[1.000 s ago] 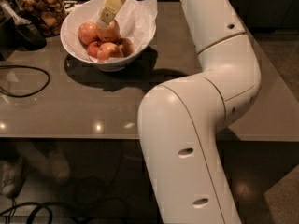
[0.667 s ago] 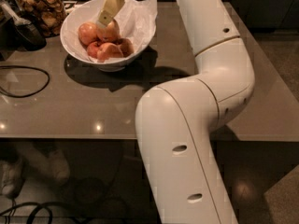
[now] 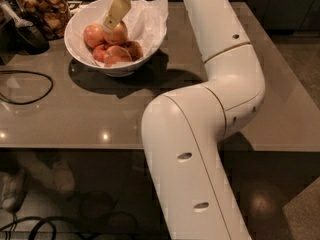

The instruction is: Pick apple from white bowl

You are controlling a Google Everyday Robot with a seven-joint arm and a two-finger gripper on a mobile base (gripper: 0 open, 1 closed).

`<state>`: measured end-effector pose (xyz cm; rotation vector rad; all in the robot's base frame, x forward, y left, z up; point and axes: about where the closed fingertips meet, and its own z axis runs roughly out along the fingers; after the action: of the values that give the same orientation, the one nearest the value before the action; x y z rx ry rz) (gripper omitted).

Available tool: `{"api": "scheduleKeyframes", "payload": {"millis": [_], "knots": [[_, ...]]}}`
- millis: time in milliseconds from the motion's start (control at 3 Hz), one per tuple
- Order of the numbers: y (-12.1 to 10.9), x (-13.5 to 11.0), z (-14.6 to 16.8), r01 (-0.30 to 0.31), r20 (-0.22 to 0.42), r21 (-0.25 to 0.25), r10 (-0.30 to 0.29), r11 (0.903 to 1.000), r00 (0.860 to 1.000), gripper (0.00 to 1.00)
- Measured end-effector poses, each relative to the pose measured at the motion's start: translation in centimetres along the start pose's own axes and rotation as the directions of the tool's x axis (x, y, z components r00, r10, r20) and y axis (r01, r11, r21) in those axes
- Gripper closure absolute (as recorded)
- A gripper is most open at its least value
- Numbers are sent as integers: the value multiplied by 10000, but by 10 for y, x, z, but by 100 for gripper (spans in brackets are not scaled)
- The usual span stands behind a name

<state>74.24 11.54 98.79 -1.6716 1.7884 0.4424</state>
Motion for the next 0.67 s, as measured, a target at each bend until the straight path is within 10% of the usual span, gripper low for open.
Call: {"api": "scheduleKeyframes", "payload": {"millis": [667], "knots": [[-3, 8, 9, -205, -79, -83, 204, 9998, 9998, 26]]}}
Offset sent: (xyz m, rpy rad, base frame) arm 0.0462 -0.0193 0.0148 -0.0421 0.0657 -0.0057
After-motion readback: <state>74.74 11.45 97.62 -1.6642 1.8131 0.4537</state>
